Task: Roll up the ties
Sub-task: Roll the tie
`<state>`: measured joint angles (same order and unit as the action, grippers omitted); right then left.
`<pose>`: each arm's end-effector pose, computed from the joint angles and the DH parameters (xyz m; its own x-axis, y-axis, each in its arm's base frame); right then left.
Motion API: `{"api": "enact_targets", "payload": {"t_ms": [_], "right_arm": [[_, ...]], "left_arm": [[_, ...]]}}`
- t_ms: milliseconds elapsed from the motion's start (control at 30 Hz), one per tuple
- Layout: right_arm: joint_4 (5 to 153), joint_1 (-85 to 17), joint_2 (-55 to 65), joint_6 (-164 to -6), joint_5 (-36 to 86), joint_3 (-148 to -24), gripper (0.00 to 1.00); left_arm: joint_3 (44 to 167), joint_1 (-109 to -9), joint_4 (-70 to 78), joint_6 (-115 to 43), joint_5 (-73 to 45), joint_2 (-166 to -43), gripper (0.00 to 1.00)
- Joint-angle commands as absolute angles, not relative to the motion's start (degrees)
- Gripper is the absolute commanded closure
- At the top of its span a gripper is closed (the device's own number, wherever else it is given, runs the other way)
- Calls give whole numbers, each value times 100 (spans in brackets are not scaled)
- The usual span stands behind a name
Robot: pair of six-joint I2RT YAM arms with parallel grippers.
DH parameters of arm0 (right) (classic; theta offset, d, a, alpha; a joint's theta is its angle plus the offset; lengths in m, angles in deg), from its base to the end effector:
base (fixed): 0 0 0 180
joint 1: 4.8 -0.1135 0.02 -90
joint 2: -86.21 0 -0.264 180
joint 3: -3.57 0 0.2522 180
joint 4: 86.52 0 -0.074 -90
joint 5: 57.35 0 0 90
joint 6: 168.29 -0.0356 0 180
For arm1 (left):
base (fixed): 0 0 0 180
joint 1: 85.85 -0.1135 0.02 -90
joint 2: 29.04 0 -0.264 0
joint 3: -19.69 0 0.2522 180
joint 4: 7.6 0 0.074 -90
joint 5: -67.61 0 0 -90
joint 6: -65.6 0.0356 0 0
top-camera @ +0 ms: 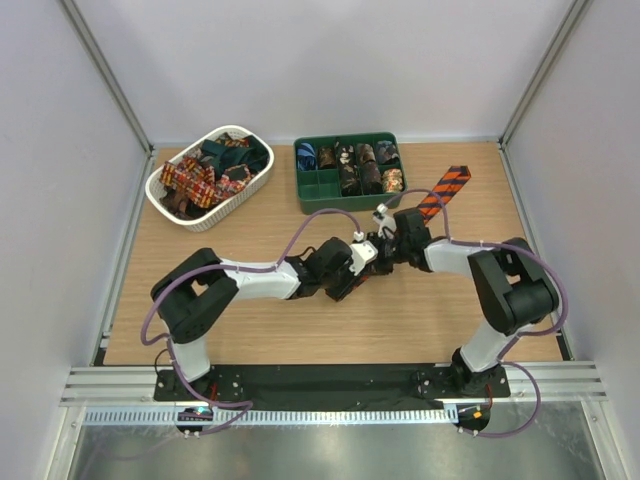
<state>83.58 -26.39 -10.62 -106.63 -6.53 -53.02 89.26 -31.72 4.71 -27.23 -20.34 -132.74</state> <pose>0.2791 0.1346 0.1347 -0.9423 0.0228 -0.3339 -0.2436 0.6373 0.7311 0.2139 -0.2980 0.1491 -0.4648 0.5586 -0.6870 0.8023 0.5939 -0.0599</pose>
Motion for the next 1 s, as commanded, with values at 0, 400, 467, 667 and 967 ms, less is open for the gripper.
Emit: {"api": "enact_targets", "payload": {"t_ms": [0,400,467,667,967], "right_arm": [[8288,-2143,-266,-10861,-66,-5256,78],[7410,-1878,1510,-10616,1446,-4596,76],[7357,-1878,1774,-10615,1429,-4526,76],[7831,-2465,2915,-10483,1550,-3929,73],[7946,-5458,3489,-9668,3756,-3752,74]], "left_arm": [[8750,-3223,757,-2809,-2177,-13407,69],[9294,-3627,1117,-2625,-2423,-13837,71],[9444,-3645,1222,-2598,-2450,-13899,71],[9717,-3830,1398,-2528,-2424,-14040,71],[9682,-3874,1407,-2510,-2345,-14013,71]]}}
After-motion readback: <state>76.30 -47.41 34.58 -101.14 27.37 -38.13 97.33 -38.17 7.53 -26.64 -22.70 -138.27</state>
